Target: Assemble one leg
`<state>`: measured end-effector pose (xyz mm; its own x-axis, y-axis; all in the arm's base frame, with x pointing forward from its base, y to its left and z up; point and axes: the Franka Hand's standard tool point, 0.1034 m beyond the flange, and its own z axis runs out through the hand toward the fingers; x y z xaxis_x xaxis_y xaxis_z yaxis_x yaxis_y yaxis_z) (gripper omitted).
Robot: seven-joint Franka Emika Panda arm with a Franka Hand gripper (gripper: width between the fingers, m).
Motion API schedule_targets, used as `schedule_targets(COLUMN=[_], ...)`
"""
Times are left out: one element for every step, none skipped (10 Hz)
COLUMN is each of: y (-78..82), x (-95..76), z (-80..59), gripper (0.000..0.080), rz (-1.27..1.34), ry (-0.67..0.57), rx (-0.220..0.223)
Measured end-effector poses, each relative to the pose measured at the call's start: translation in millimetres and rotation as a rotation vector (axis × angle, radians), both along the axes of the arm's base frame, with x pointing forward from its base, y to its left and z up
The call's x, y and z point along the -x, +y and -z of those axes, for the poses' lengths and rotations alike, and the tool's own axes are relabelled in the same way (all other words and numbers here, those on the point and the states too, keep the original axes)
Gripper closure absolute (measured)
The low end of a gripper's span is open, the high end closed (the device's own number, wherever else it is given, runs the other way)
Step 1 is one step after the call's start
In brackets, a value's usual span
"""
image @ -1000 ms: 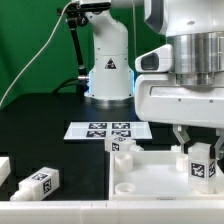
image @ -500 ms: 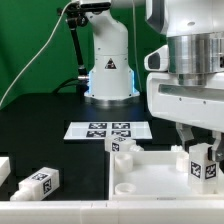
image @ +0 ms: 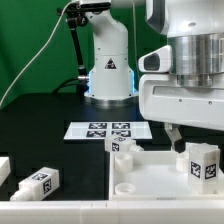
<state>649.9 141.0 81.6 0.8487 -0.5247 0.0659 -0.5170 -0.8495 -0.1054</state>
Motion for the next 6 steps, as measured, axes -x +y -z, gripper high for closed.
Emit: schedule_targets(y=[0.0, 0.3, 1.2, 2.8, 3.7, 4.2], x=[-0.4, -0.9, -0.7, -0.3, -0.5, -0.3], z=[-0.2, -0.7, -0.7, -0.7, -0.5, 0.6], gripper=[0.0151, 0.0151, 0.0151, 0.0151, 0.0151, 0.0151], rz=[-0.110, -0.229, -0.325, -0.381, -0.498, -0.587], ry=[-0.007, -0.015, -0.019, -0.022, -0.030, -0.031], rx=[0.014, 0.032, 0.045, 0.050, 0.070, 0.085])
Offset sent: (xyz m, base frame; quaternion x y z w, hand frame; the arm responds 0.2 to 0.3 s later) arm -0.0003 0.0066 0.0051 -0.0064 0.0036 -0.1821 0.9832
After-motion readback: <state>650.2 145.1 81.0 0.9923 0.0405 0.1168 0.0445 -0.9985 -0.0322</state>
